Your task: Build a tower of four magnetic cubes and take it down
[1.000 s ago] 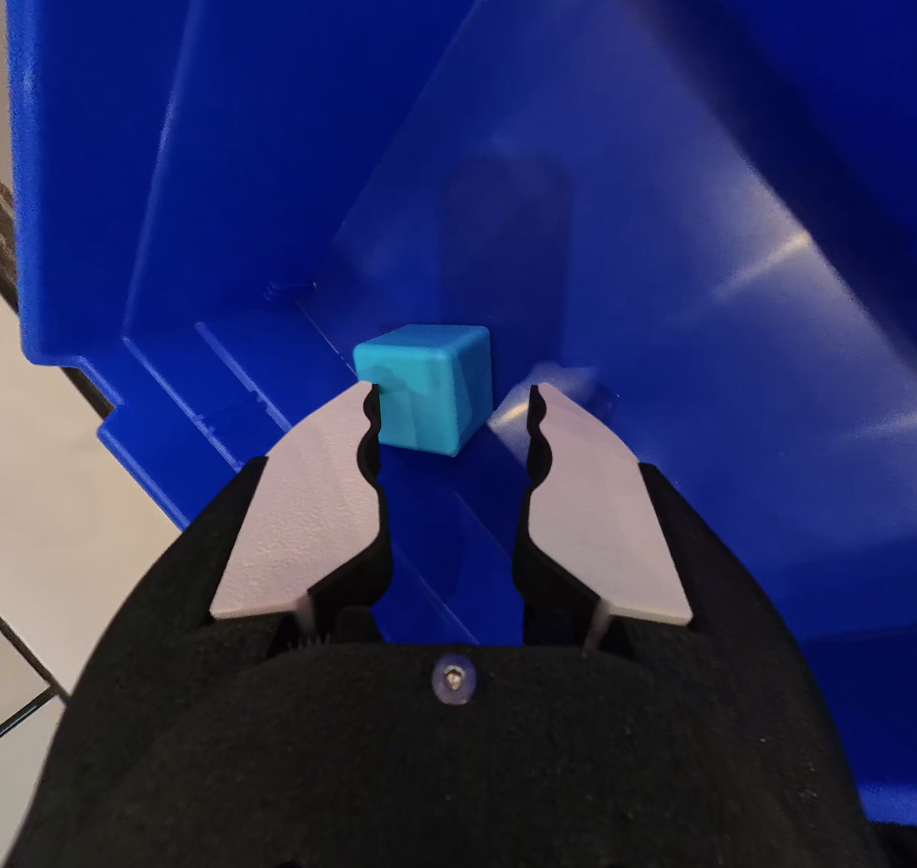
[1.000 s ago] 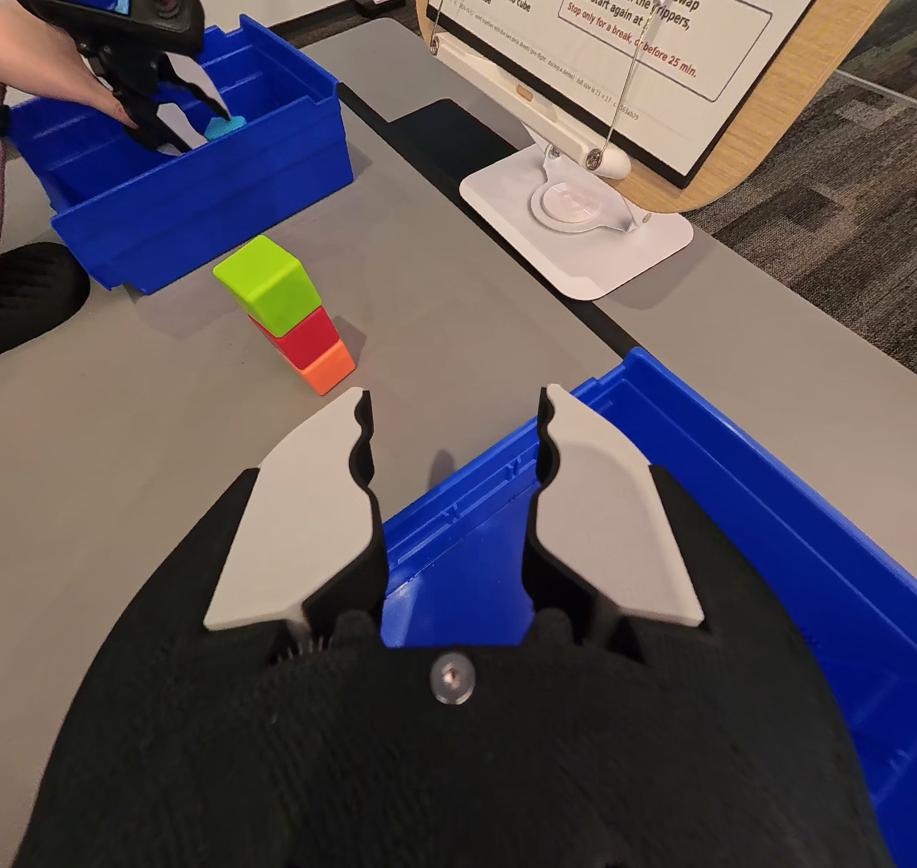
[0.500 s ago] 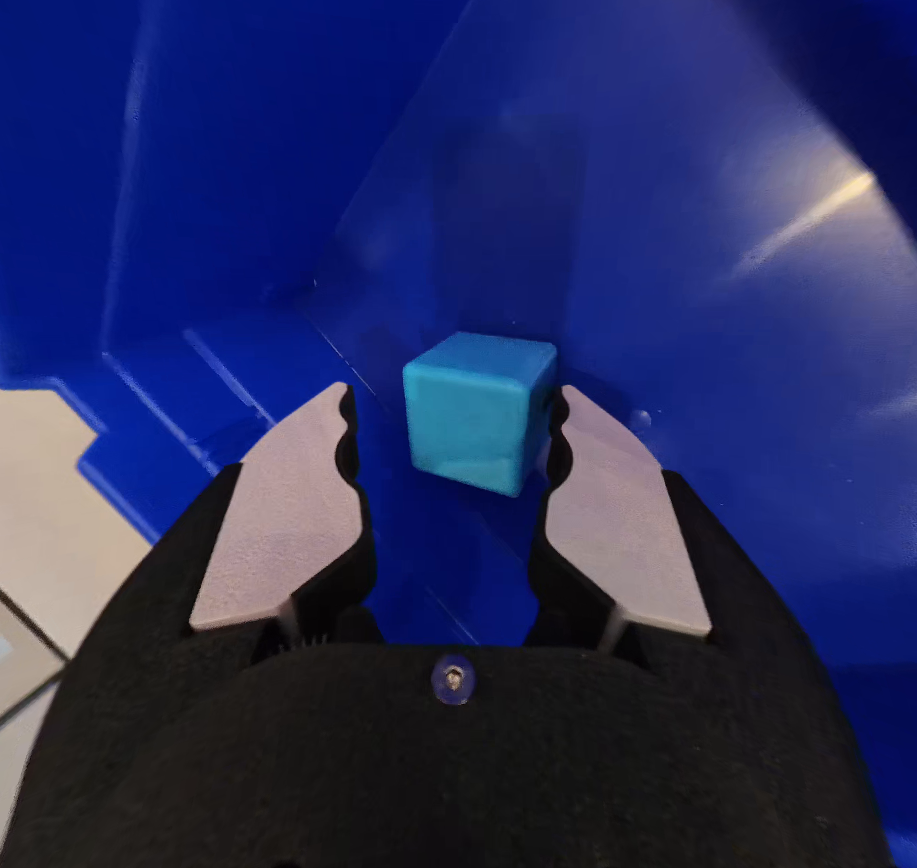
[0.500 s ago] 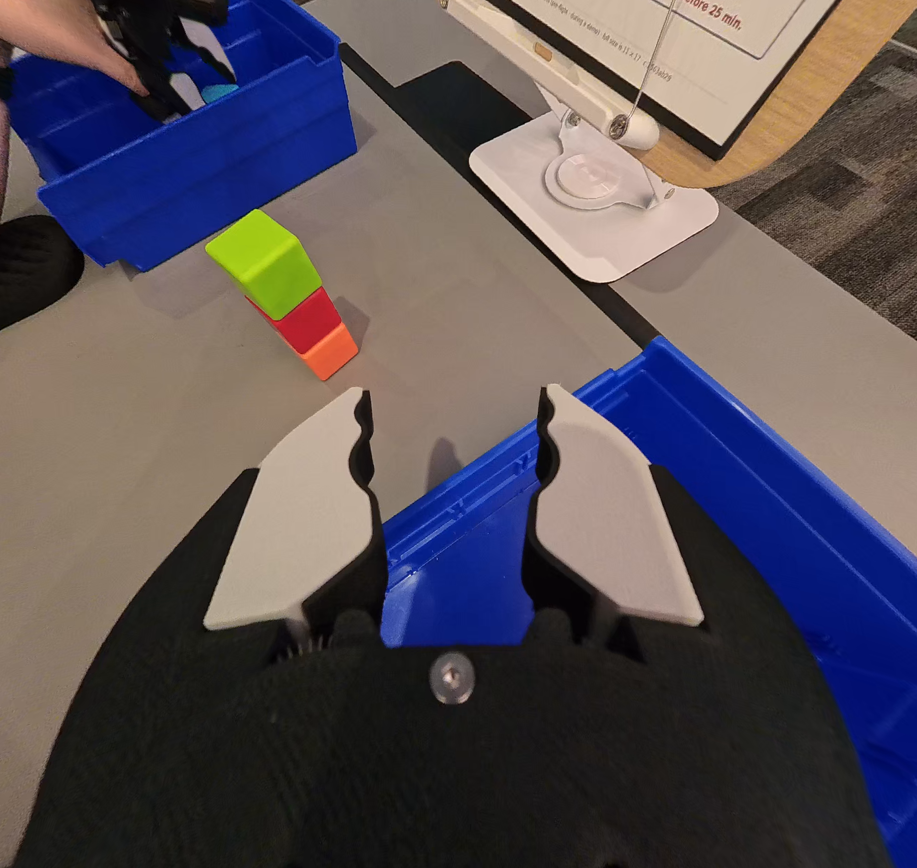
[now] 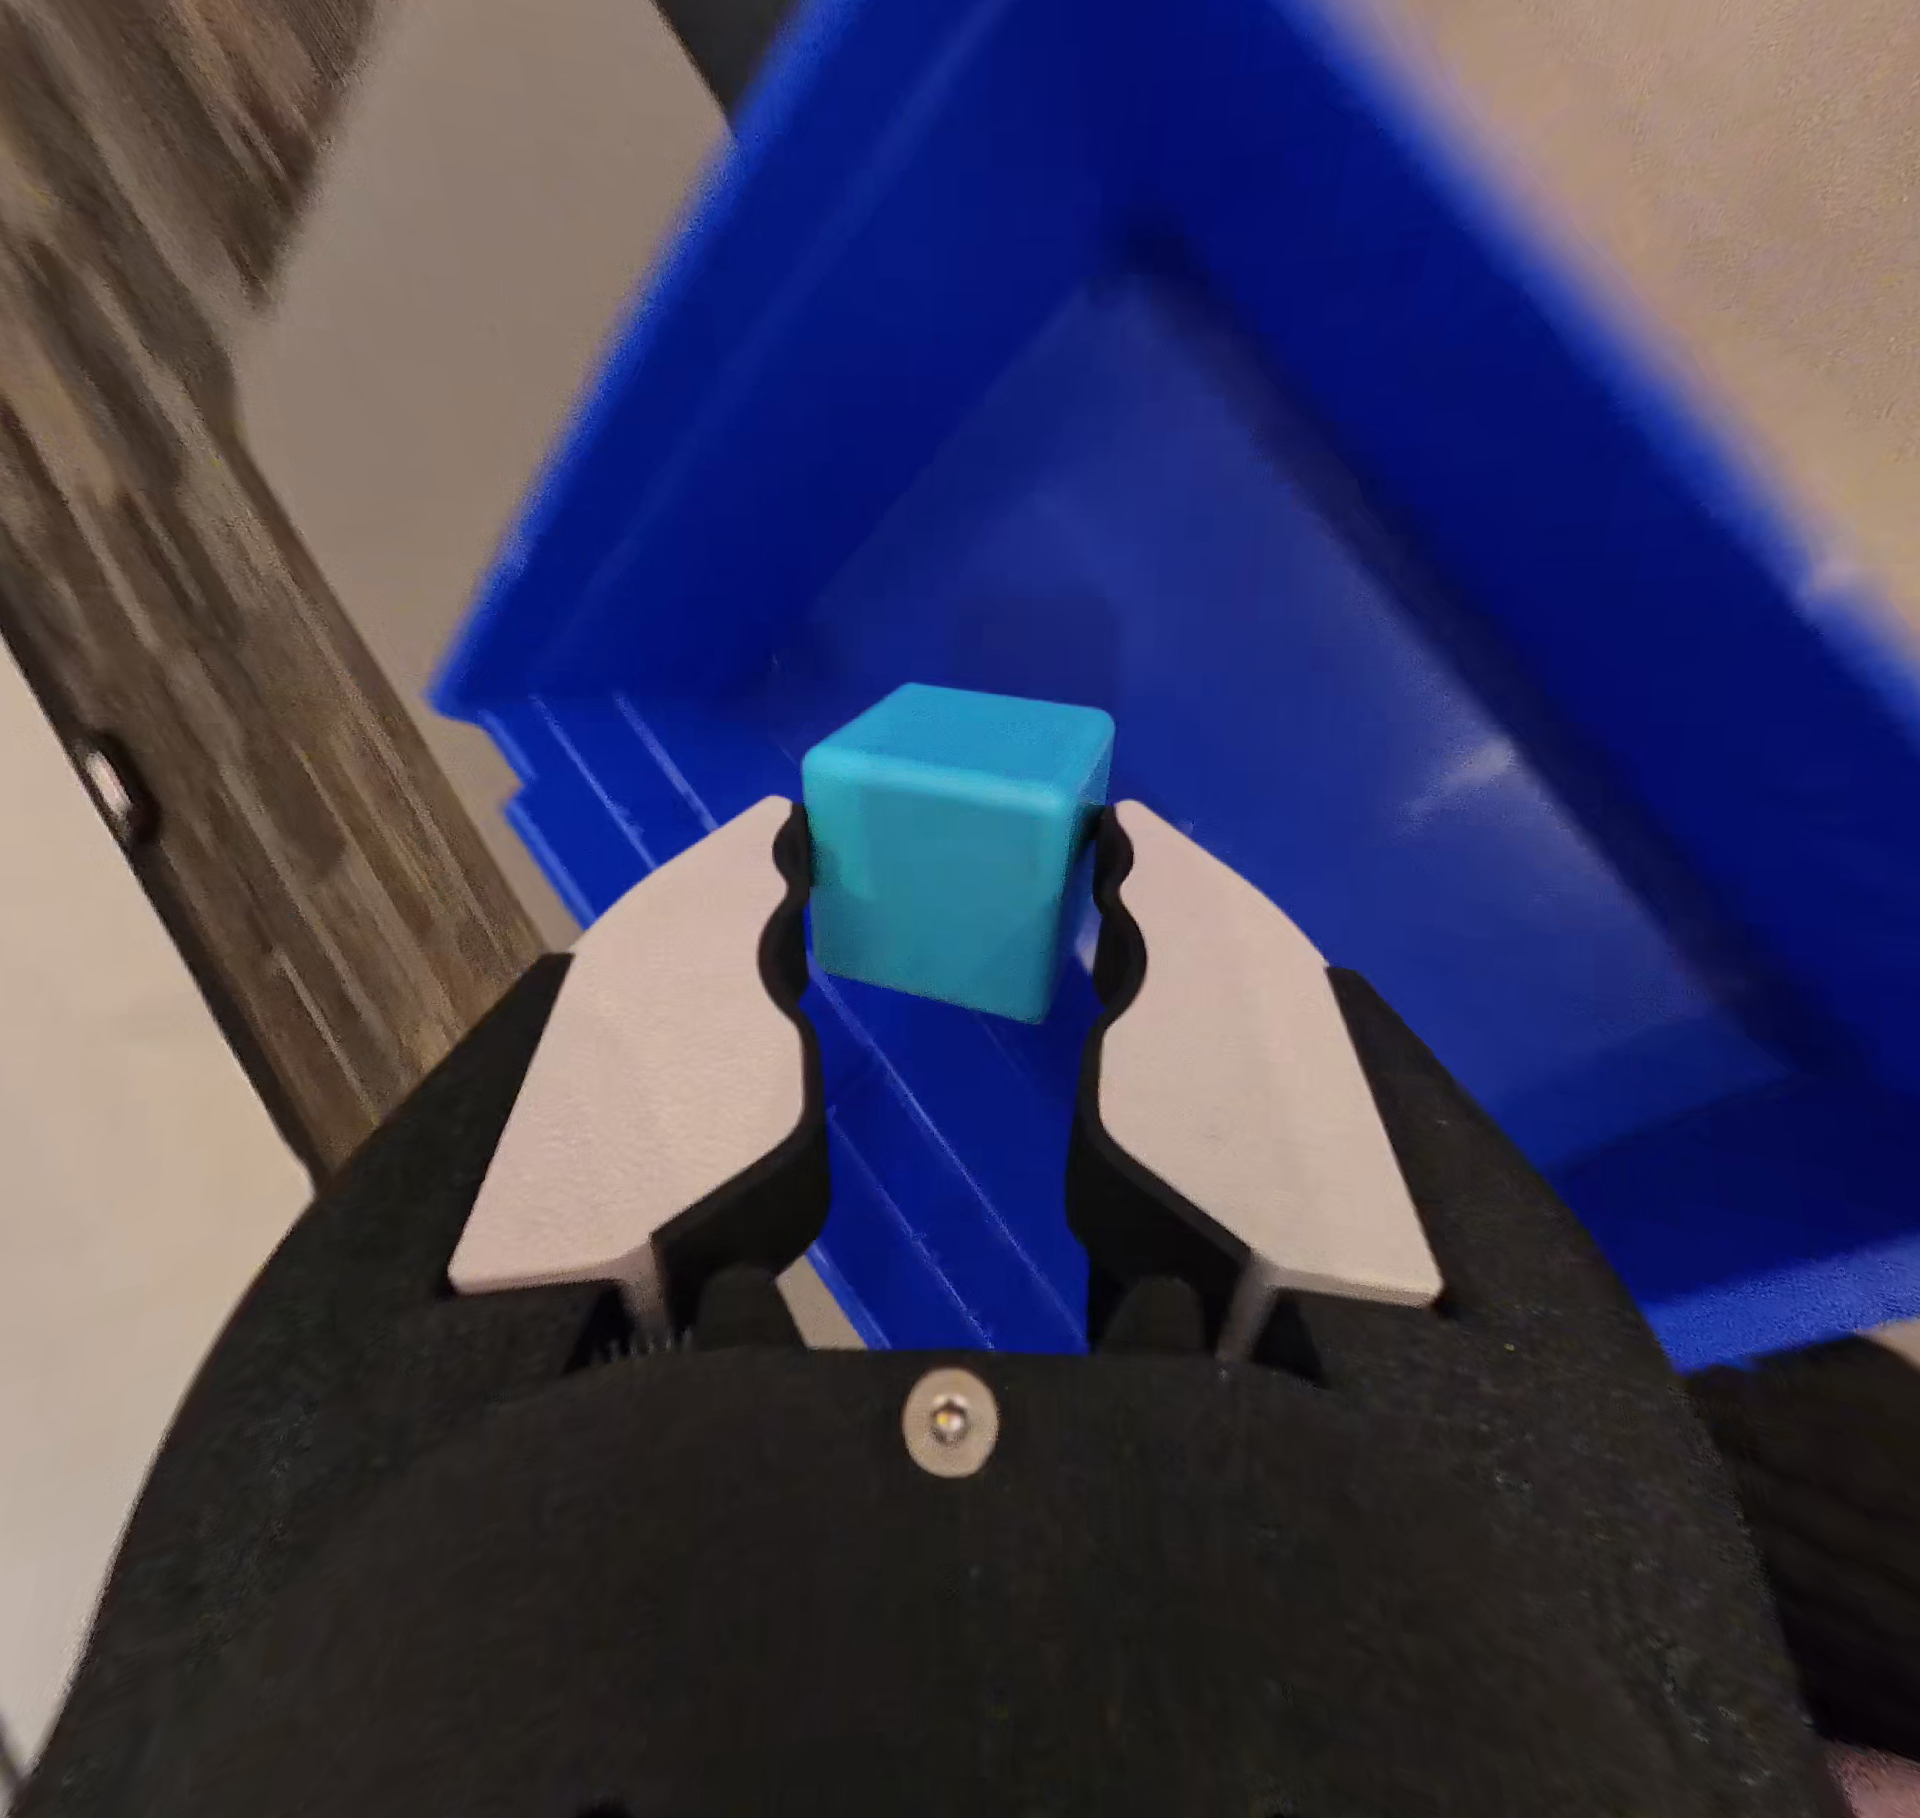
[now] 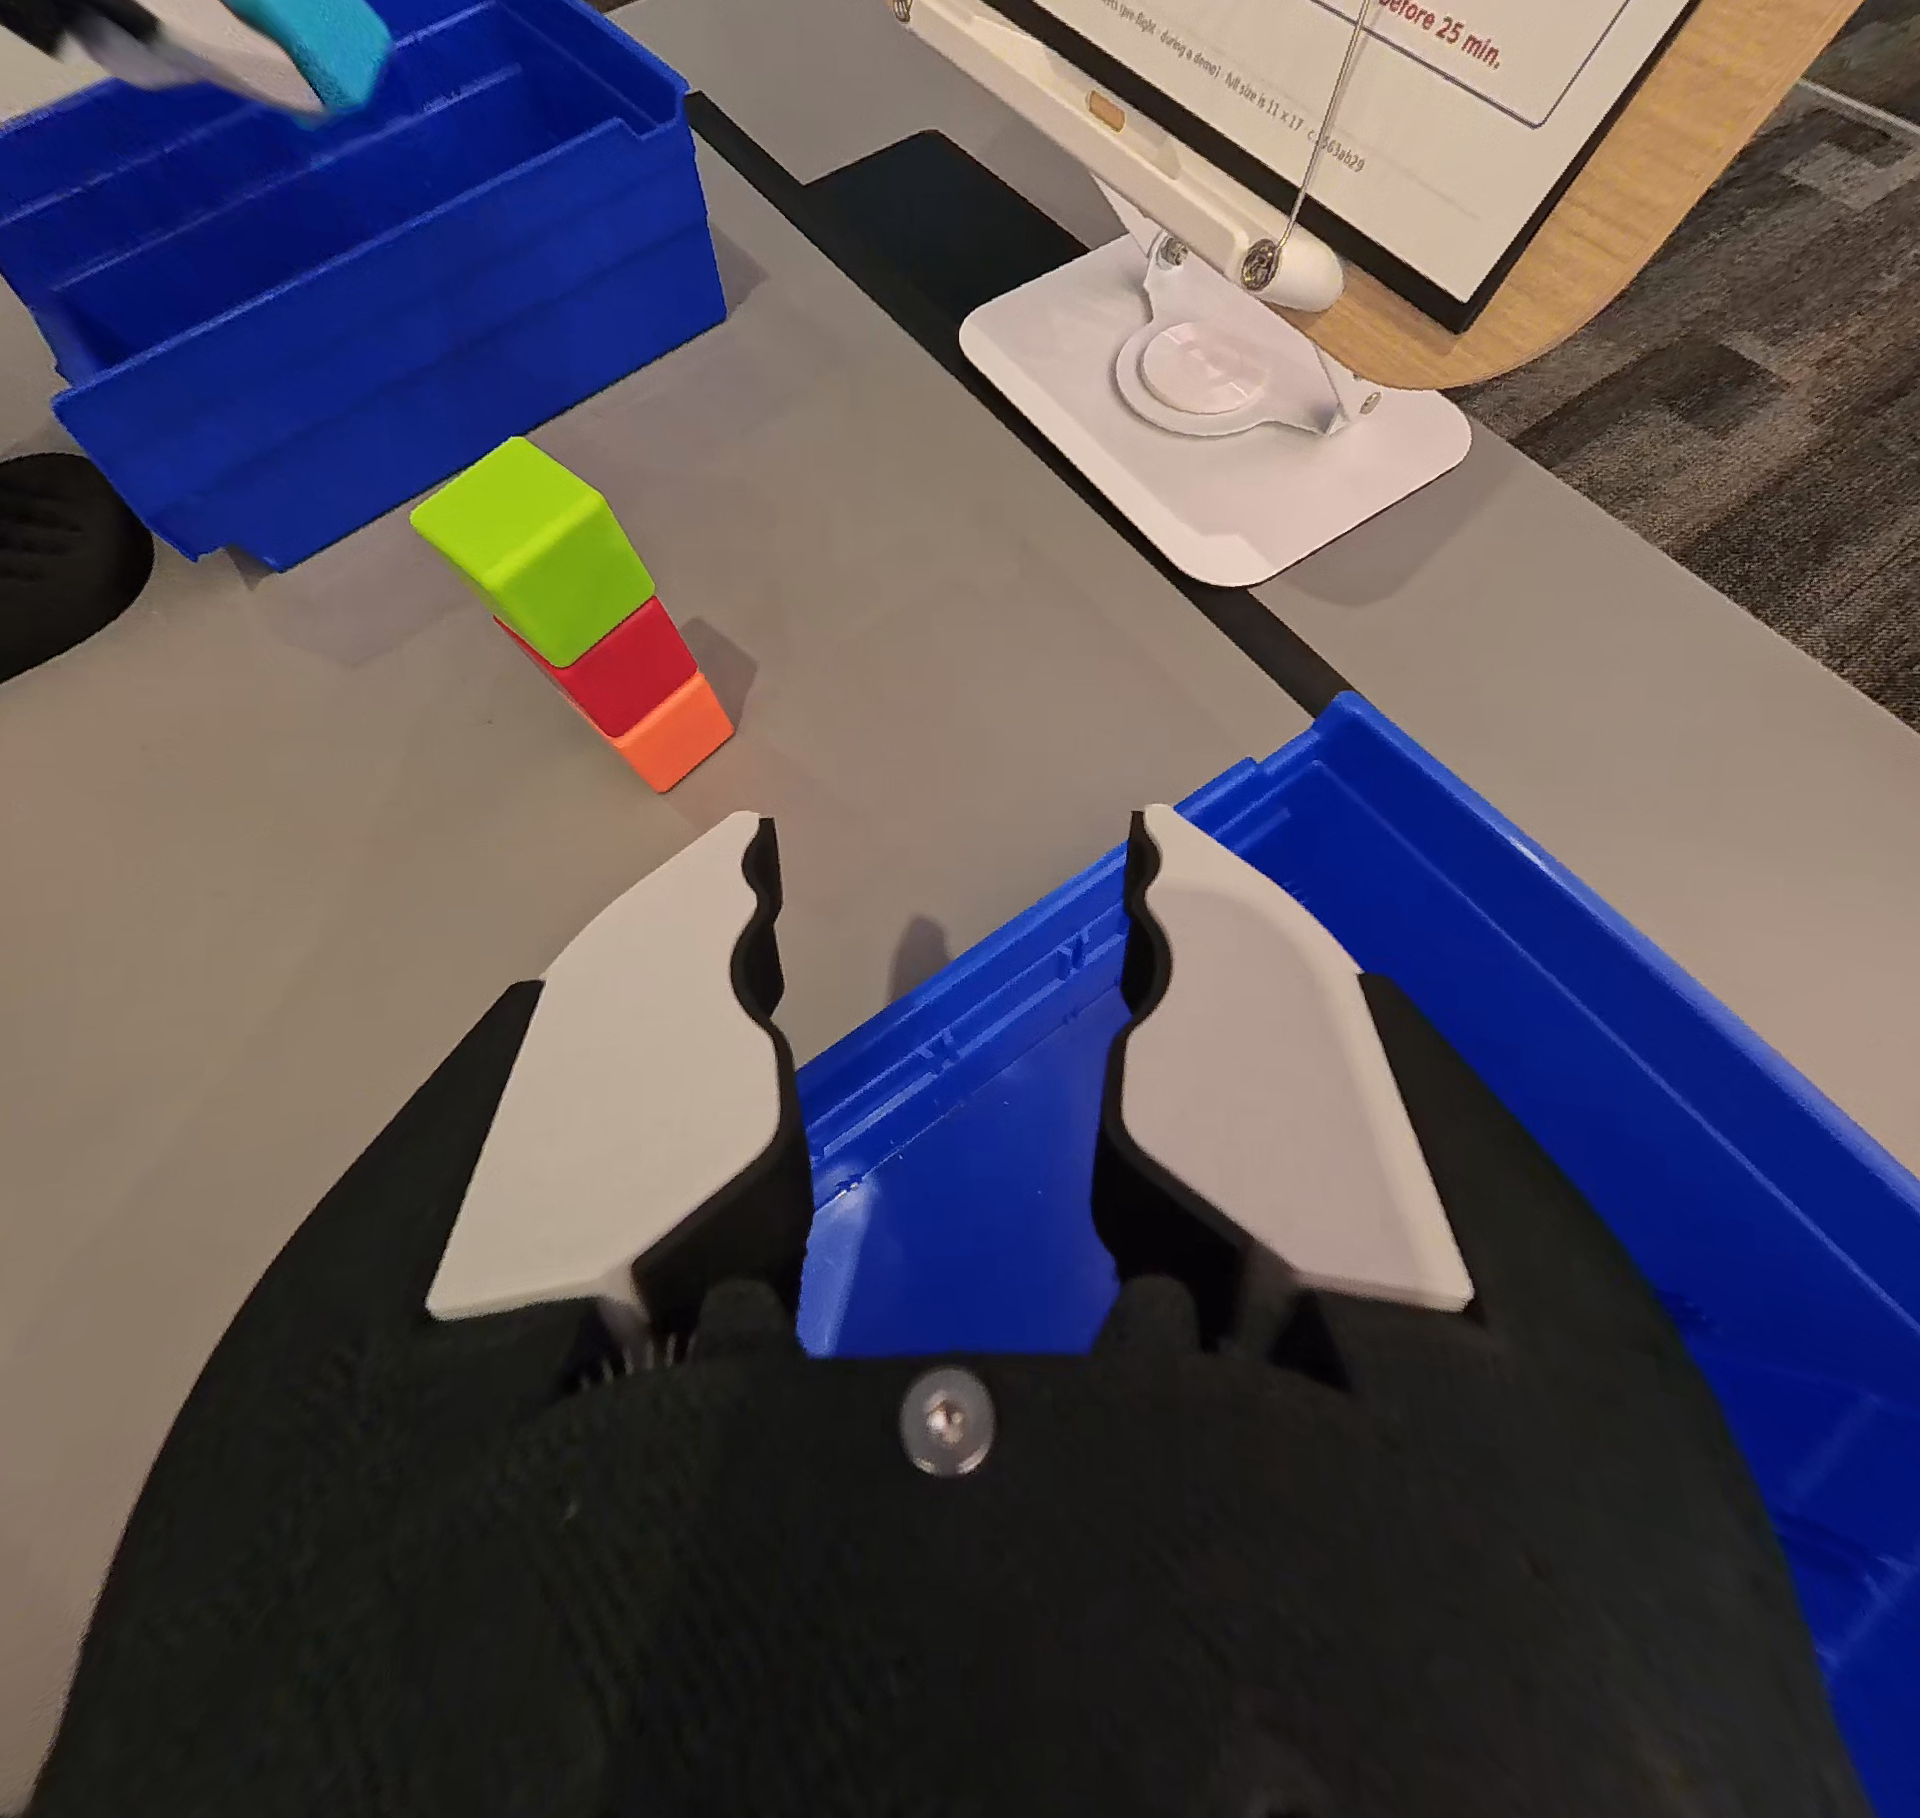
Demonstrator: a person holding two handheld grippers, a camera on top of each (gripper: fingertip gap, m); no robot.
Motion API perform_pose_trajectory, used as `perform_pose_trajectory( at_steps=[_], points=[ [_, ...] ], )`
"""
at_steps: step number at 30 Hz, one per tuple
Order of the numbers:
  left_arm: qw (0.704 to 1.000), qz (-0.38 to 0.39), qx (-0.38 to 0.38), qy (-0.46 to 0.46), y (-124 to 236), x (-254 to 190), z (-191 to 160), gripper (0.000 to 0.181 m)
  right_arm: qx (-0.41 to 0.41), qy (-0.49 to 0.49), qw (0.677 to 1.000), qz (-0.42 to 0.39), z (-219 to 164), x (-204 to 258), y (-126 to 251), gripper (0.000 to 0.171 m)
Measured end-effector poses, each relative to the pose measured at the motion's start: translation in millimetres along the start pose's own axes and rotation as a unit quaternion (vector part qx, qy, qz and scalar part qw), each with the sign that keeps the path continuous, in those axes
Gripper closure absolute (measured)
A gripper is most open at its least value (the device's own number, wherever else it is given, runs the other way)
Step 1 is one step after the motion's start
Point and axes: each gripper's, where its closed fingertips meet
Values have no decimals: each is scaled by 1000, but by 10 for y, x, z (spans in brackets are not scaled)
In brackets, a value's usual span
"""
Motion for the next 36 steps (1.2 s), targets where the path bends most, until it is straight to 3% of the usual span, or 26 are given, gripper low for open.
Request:
perform_pose_trajectory(
  at_steps=[2, 6, 10, 13, 16, 23, 33, 36],
  points=[
    [995, 9, -102, -1, 439, -127, 395, 128, -1, -1, 1000, -1, -1, -10, 9, 106],
    [952, -70, -295, -31, 1233, -888, 1172, 129, 2, -2, 1000, -2, -14, -19, 10, 106],
    [918, -101, -374, -84, 1470, -1663, 1622, 129, 3, 1, 1000, 0, -13, -11, 0, 106],
    [923, -112, -336, -148, 1296, -2079, 1671, 129, 8, 0, 1000, 2, -31, -12, -6, 106],
    [933, -124, -282, -184, 1126, -2193, 1686, 129, 10, 1, 1000, 1, -38, -13, 2, 106],
    [951, -211, -150, -171, 910, -2336, 1669, 130, 3, 3, 1000, 6, -12, -13, 39, 106],
    [948, -178, -132, -227, 845, -2437, 1797, 131, 6, 8, 1000, 19, -9, 14, 52, 106],
    [950, -123, -154, -243, 853, -2301, 1870, 126, 10, 9, 1000, 19, -26, 11, 45, 106]
  ],
)
Point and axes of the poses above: each gripper's, where its closed fingertips meet, y back along the fingers, z out of its top, x = y × z across the jaws, and after that the axes turned 4 degrees about y, right-handed
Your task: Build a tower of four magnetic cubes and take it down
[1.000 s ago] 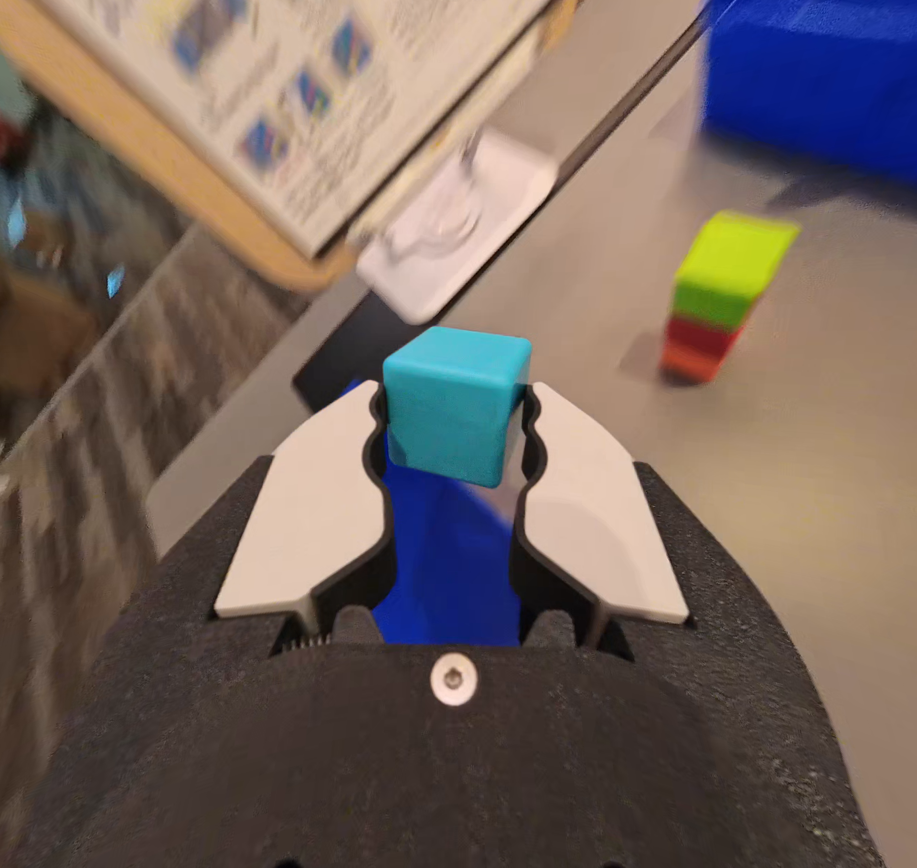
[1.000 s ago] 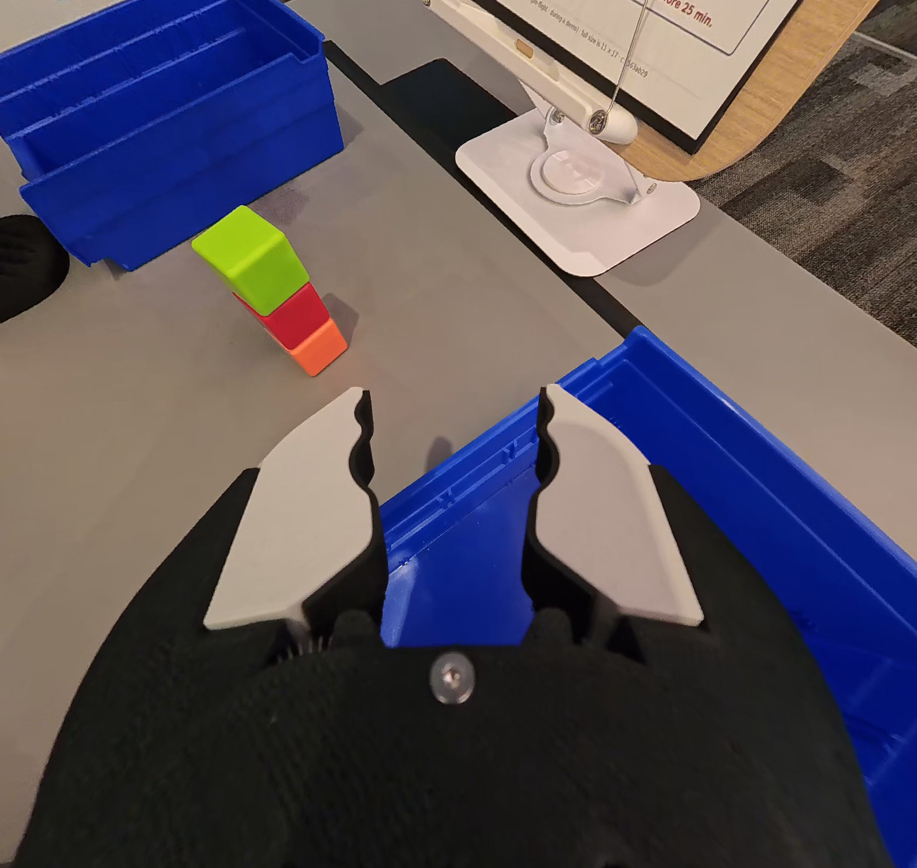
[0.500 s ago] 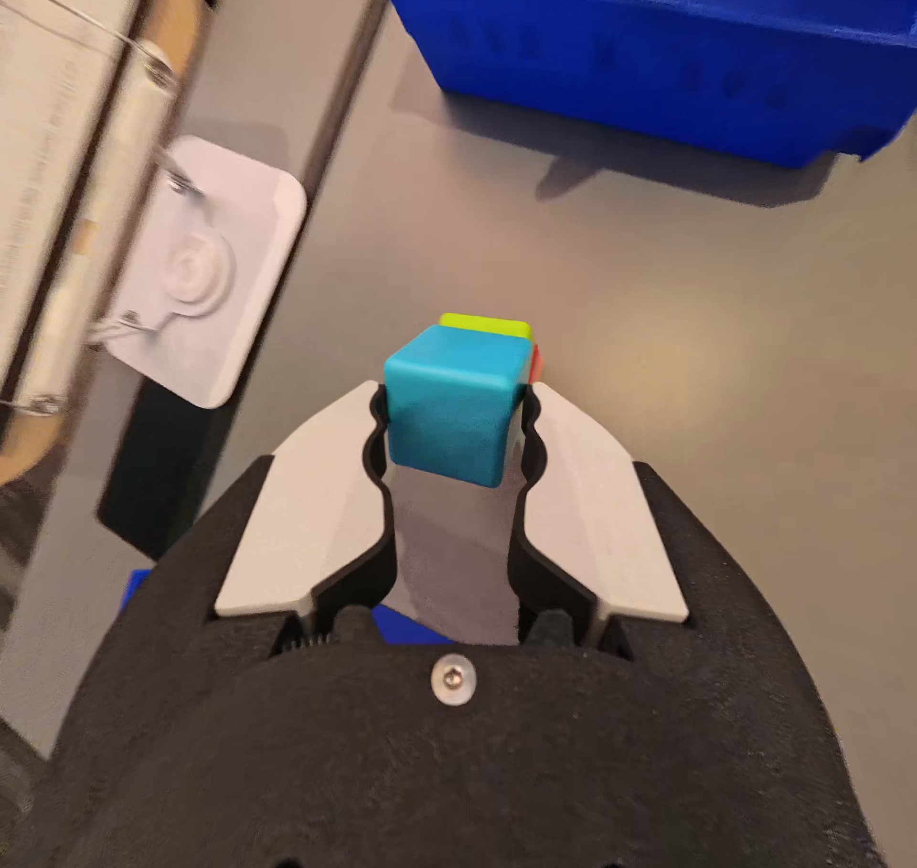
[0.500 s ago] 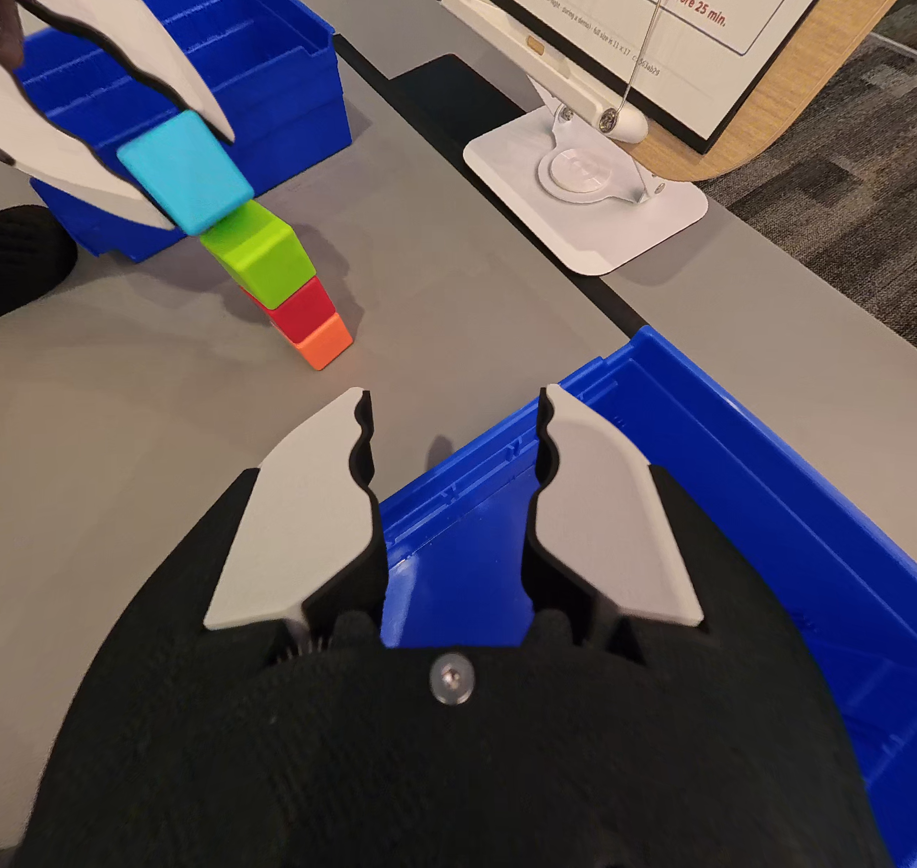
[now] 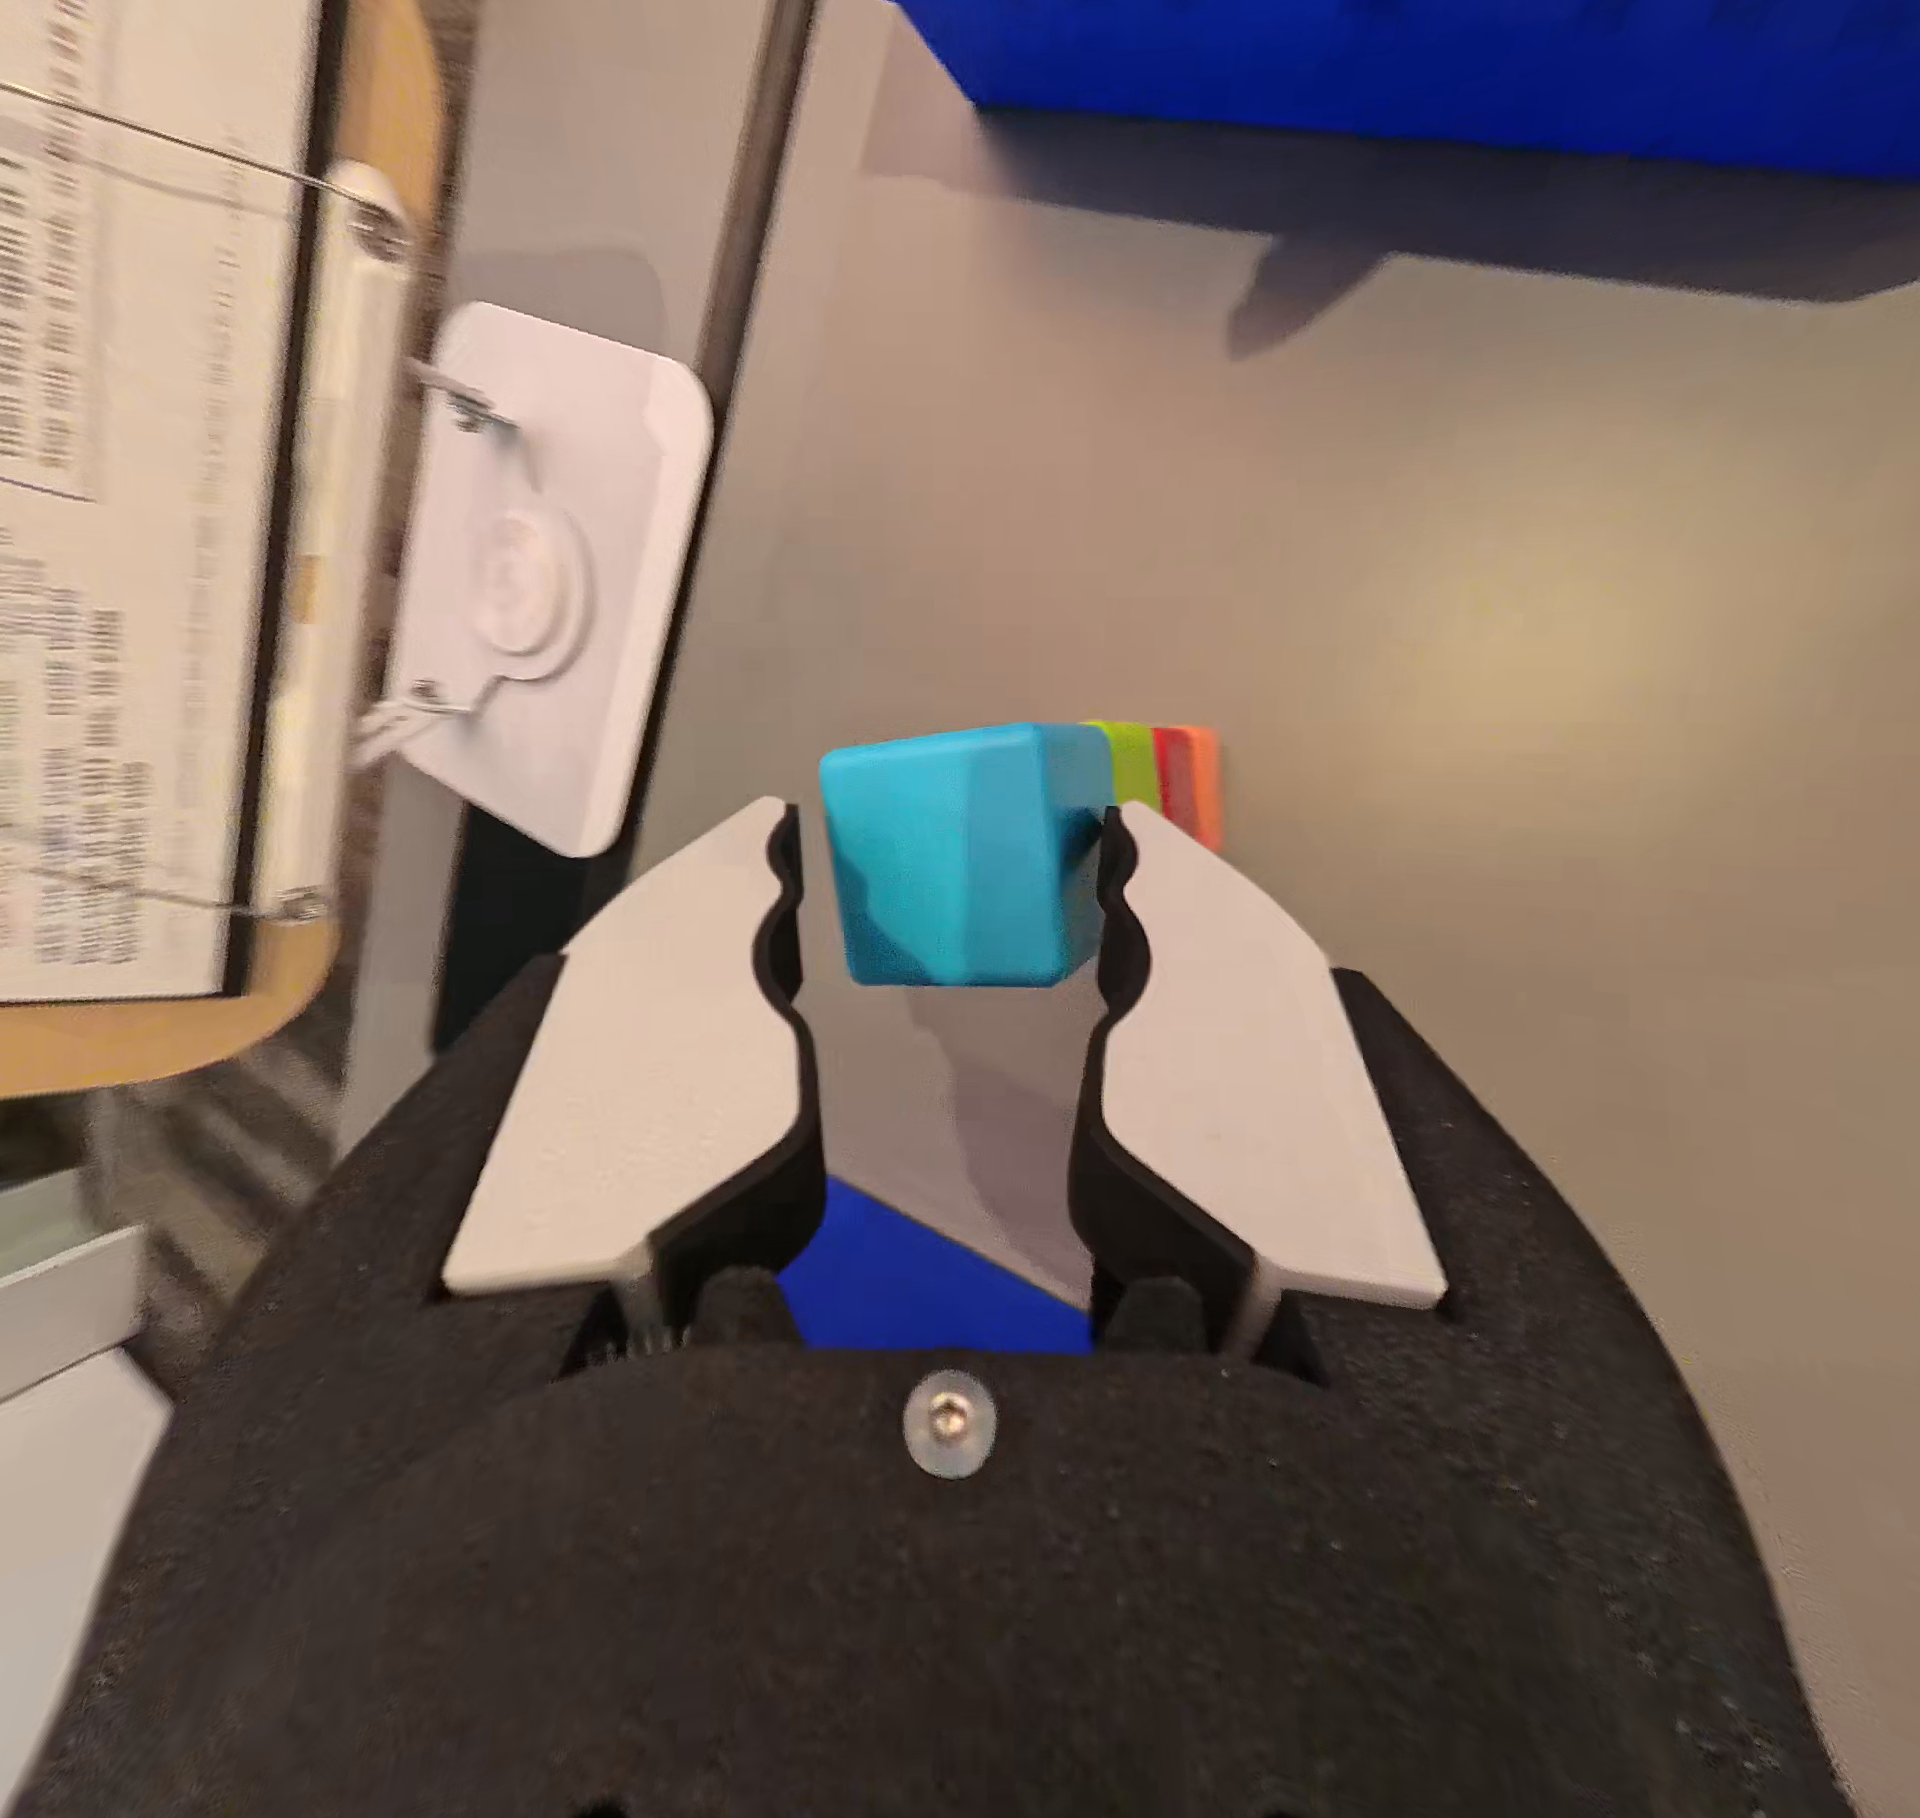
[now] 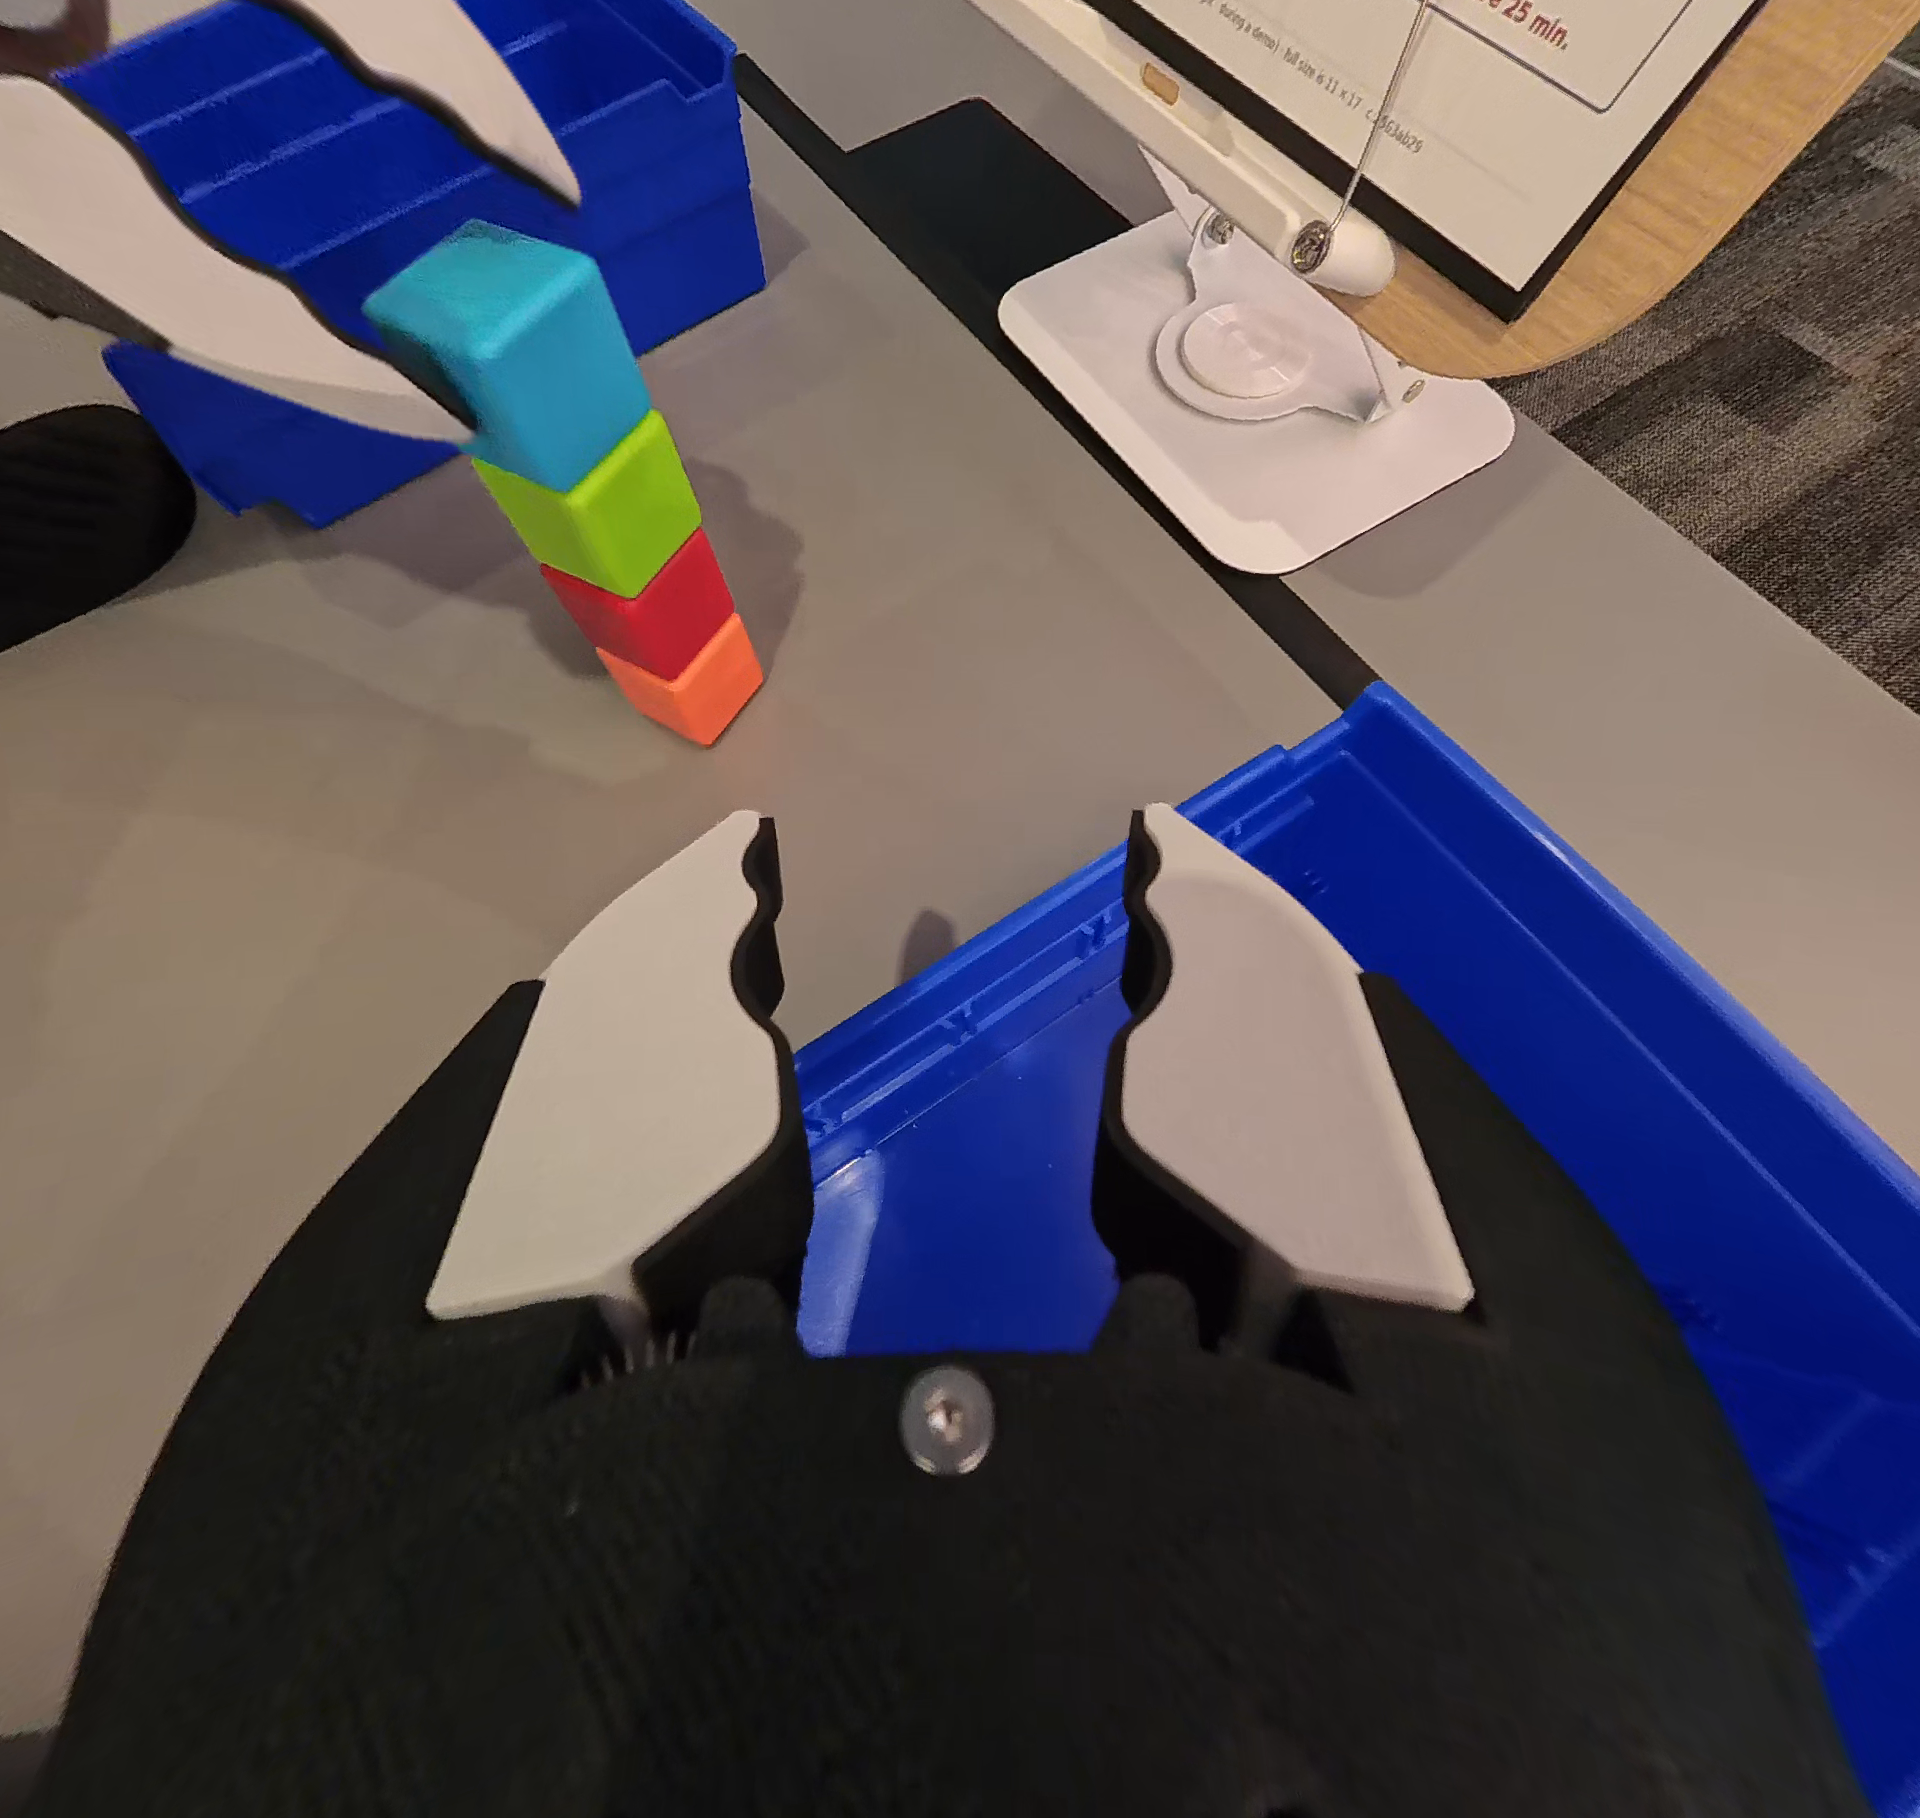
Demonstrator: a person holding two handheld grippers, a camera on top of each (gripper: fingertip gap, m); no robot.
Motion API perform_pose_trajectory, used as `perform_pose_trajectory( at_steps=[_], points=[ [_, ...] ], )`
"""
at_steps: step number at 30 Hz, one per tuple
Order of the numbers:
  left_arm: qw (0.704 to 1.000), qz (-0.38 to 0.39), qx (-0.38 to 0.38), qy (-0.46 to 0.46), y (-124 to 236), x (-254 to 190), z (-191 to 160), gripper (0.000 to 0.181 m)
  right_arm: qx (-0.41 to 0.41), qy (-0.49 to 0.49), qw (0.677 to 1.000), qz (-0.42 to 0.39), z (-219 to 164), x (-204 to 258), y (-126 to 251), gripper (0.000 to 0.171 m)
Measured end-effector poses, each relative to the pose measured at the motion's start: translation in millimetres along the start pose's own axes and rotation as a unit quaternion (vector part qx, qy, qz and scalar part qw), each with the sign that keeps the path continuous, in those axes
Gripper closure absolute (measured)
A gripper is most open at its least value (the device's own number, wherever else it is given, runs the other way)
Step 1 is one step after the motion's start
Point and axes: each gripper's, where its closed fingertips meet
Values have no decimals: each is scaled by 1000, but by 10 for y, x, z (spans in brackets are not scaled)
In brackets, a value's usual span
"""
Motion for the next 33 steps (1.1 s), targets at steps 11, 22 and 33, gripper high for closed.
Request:
perform_pose_trajectory(
  at_steps=[11, 22, 33],
  points=[
    [959, 110, -220, 139, 1165, 452, -415, 117, -37, -1, 999, -12, 144, -18, 97, 106],
    [890, -71, -378, 247, 1192, 123, -388, 100, -45, 17, 999, -21, 246, 98, 4, 106],
    [906, 56, -336, 250, 110, -98, -147, 80, -51, 28, 998, -14, 300, 162, 25, 106]
  ],
)
Point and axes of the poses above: each gripper's, where its closed fingertips meet, y back along the fingers, z out of its top, x = y × z across the jaws, and after that the axes turned 4 degrees about y, right-handed
